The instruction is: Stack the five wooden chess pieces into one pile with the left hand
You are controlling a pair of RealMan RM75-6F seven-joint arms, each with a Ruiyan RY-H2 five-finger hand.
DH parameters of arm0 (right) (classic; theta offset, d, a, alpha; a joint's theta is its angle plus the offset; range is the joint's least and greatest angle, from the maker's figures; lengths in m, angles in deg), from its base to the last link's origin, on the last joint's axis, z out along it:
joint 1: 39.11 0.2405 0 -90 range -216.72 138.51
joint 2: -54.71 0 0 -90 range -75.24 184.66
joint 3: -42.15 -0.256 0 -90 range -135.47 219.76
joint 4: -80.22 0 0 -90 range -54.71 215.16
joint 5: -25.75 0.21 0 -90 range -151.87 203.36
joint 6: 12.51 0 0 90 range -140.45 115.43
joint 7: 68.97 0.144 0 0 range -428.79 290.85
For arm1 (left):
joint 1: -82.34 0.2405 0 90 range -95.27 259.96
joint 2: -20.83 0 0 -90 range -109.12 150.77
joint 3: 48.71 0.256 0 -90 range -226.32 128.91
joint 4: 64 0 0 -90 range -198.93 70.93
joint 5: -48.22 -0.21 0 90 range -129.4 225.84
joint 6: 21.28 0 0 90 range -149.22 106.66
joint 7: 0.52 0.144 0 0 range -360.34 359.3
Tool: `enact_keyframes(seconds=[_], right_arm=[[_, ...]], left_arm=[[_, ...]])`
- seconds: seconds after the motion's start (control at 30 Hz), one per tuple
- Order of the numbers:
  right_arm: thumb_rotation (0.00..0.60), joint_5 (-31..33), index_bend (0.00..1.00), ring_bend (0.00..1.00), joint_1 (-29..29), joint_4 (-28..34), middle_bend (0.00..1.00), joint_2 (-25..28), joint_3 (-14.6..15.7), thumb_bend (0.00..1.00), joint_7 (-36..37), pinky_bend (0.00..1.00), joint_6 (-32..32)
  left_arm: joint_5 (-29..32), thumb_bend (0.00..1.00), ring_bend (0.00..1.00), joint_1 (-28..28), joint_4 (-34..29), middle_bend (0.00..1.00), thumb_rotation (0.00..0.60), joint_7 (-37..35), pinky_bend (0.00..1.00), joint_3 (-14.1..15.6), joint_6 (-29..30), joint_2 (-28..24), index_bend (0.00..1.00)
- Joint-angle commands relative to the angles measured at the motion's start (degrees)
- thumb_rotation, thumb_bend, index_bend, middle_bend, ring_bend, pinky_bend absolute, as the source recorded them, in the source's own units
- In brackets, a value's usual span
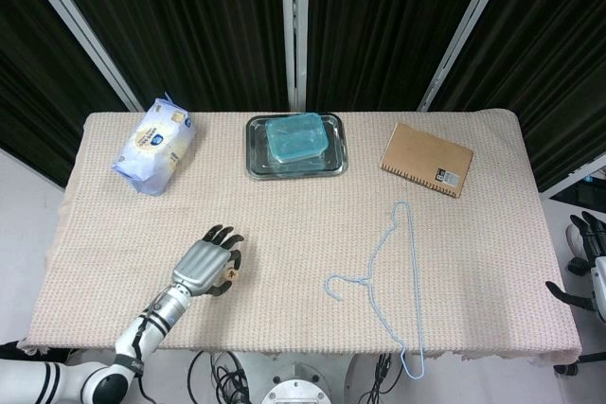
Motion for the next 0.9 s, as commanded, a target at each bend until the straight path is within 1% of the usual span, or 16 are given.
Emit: enact_keyframes(seconds=[0.03,0.3,0.77,0.83,0.9], right_arm=[[0.6,0.0,0.0,0.0,0.0,0.0,0.0,0.0,0.0,0.07,0.1,0.0,0.0],[0.6,0.1,0.0,0.0,-0.1,-0.1,0.0,0.1,-0.1,0.07,0.3,0.0,0.1],[0.6,0.5,0.0,0.0,0.2,0.1,0.0,-0.1,-0.1,0.07,-0.4,0.0,-0.4],[0.6,0.6,0.0,0.0,0.2,0.0,0.0,-0.1,-0.1,0.07,-0.5,0.0,-0.5],[0.6,0.7,0.0,0.0,0.3,0.1,0.0,-0.1,-0.1,0.07,-0.6,0.0,-0.6]], left_arm=[[-0.1,0.31,0.0,0.2,0.5,0.13,0.6,-0.2,0.0,-0.1,0.1,0.3,0.46],[0.1,0.3,0.0,0.3,1.1,0.13,0.6,-0.6,0.0,-0.5,-0.2,0.0,0.45],[-1.5,0.31,0.0,0.9,2.4,0.13,0.6,-2.3,0.0,-0.6,-0.8,0.4,0.44],[-1.8,0.31,0.0,1.0,2.2,0.13,0.6,-2.7,0.0,-0.7,-0.7,0.1,0.42],[-2.4,0.3,0.0,1.2,1.7,0.12,0.6,-2.9,0.0,-0.7,-0.4,-0.5,0.37]])
